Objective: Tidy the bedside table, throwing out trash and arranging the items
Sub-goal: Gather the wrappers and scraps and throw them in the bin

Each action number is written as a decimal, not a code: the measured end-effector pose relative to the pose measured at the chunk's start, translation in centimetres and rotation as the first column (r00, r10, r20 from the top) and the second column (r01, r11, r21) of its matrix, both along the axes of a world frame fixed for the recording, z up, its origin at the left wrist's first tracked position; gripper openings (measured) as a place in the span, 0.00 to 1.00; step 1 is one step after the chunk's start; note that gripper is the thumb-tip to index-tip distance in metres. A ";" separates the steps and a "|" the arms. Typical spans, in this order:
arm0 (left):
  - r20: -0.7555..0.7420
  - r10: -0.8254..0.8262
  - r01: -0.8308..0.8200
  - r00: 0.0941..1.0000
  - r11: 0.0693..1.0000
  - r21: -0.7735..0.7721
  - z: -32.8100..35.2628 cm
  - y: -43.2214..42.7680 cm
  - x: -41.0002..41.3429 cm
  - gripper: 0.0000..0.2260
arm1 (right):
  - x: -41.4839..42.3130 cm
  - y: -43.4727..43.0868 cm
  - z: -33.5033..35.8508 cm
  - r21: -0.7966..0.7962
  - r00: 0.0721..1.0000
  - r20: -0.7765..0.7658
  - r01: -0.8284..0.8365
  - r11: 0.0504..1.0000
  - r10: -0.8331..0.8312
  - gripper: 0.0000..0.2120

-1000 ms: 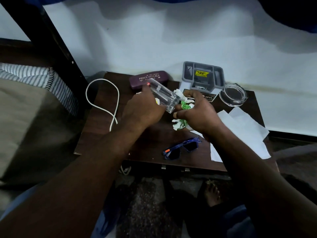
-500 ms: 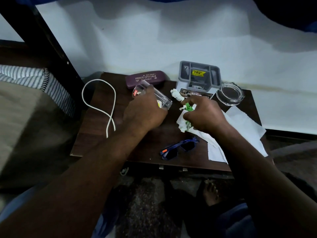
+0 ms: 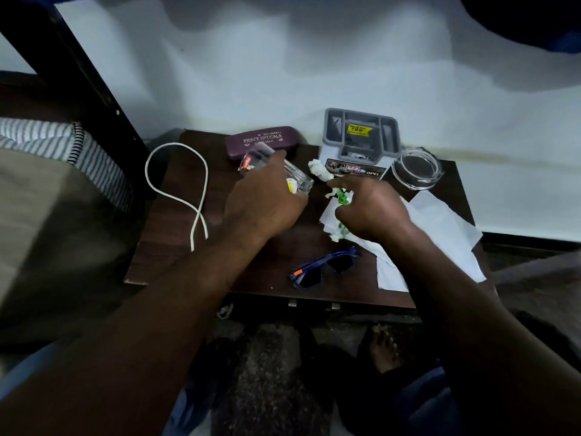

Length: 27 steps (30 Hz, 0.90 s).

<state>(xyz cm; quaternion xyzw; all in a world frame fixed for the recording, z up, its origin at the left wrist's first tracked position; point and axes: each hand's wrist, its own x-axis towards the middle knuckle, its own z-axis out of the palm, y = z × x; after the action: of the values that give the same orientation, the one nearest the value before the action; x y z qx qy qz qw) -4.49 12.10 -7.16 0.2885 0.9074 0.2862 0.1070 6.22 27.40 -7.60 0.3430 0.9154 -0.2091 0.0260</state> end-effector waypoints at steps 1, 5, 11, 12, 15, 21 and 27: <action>-0.006 0.000 0.000 1.000 1.000 0.013 0.0 0.1 0.0 0.33 | -0.1 -0.1 -0.2 0.026 1.000 0.021 -0.023 0.999 0.022 0.33; 0.000 0.001 -0.001 1.000 0.999 0.048 0.1 0.1 0.1 0.31 | -0.9 -0.5 -0.9 0.096 0.993 0.107 -0.063 0.993 0.053 0.32; 0.001 0.010 -0.010 1.000 0.999 0.052 0.0 -0.1 -0.2 0.28 | -1.2 -0.6 -0.7 0.188 0.997 0.074 -0.003 0.982 -0.011 0.17; -0.002 0.016 -0.015 1.000 0.998 0.056 0.1 -0.2 -0.2 0.28 | -1.1 -0.5 -0.3 0.212 1.000 0.002 0.013 0.977 -0.013 0.15; -0.018 0.041 -0.039 0.999 0.995 0.089 0.6 -0.4 -0.3 0.26 | -0.8 -0.2 1.2 0.101 0.958 -0.278 0.105 0.989 -0.074 0.11; 0.062 0.069 -0.076 0.996 0.992 0.104 1.1 -0.5 -0.8 0.15 | 0.4 1.5 2.8 -0.425 0.802 -0.414 0.248 0.871 -0.430 0.22; 0.064 0.055 -0.063 0.996 0.990 0.126 1.7 0.1 -0.1 0.03 | 1.5 3.2 2.5 -0.532 0.782 -0.382 0.249 0.809 -0.492 0.28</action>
<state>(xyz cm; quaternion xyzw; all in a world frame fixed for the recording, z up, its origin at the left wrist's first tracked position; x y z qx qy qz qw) -4.54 12.17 -5.43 0.2590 0.8917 0.3556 0.1069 7.75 30.56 -5.05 0.4386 0.7258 -0.4994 -0.1772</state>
